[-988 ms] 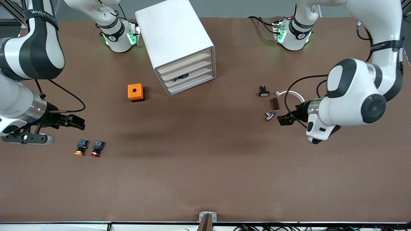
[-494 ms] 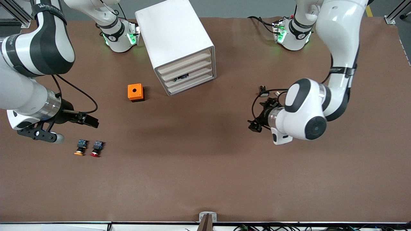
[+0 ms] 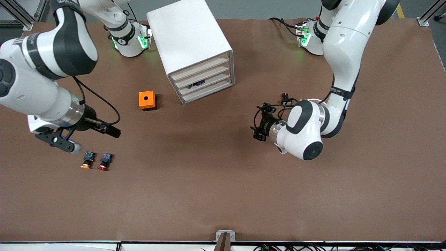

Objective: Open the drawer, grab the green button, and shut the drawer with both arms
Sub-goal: 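Reach the left gripper to the drawer handle while the right gripper waits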

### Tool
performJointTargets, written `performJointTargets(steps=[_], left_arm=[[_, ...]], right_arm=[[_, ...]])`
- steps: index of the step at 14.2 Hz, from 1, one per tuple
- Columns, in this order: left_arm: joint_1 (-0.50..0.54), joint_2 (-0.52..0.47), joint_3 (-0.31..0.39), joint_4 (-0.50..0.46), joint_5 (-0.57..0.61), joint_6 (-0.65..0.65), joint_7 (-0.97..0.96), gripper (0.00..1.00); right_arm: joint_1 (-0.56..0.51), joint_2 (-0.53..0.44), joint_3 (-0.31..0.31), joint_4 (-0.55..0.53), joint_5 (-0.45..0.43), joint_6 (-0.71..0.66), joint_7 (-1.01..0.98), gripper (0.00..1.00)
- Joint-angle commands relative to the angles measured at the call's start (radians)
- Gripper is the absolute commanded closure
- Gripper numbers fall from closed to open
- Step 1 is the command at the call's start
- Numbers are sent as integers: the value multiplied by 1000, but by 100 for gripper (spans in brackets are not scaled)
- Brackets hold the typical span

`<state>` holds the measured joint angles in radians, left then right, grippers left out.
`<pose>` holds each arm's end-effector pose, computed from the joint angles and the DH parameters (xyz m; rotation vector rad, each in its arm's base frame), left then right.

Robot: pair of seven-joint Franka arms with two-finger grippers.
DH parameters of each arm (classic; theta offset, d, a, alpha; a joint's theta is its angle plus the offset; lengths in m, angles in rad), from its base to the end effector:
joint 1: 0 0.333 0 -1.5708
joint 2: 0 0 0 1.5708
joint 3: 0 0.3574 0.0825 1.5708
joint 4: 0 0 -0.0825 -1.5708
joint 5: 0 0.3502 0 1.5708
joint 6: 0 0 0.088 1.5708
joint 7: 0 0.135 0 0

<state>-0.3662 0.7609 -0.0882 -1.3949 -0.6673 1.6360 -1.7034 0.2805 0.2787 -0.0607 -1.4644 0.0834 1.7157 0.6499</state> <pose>0.5728 -0.3544 0.2788 -2.0355 -1.8716 1.2608 0.6028 0.1500 0.5383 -3.0174 0.6766 0.0805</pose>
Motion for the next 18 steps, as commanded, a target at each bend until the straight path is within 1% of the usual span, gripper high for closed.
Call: performJointTargets(steps=[1, 4, 5, 7, 9, 11, 15, 17, 18], left_arm=[[-25, 46, -5, 34, -99, -25, -119, 1], [-36, 98, -42, 34, -158, -25, -273, 4], [-39, 112, -60, 34, -166, -25, -316, 9], [-53, 139, -87, 33, -182, -25, -349, 25], [-80, 156, -87, 30, -195, -25, -351, 34], [-97, 172, -90, 22, -198, -33, -354, 35], [-103, 206, -131, 22, -199, -48, -416, 35], [-103, 218, -153, 20, -218, -51, -436, 39], [-105, 219, -159, 17, -221, -73, -440, 40]], right_arm=[[40, -21, -5, -7, 7, -11, 111, 0], [69, -19, -5, -5, 6, -5, 154, 0], [69, -19, -5, -5, 6, -4, 155, 0], [68, -19, -5, -5, 6, -2, 154, 0], [68, -21, -5, -5, 6, -2, 154, 0], [68, -21, -5, -5, 6, -2, 154, 0], [68, -19, -5, -4, 7, -2, 154, 0], [68, -21, -5, -5, 9, -2, 157, 0], [68, -21, -5, -4, 10, -2, 157, 0]])
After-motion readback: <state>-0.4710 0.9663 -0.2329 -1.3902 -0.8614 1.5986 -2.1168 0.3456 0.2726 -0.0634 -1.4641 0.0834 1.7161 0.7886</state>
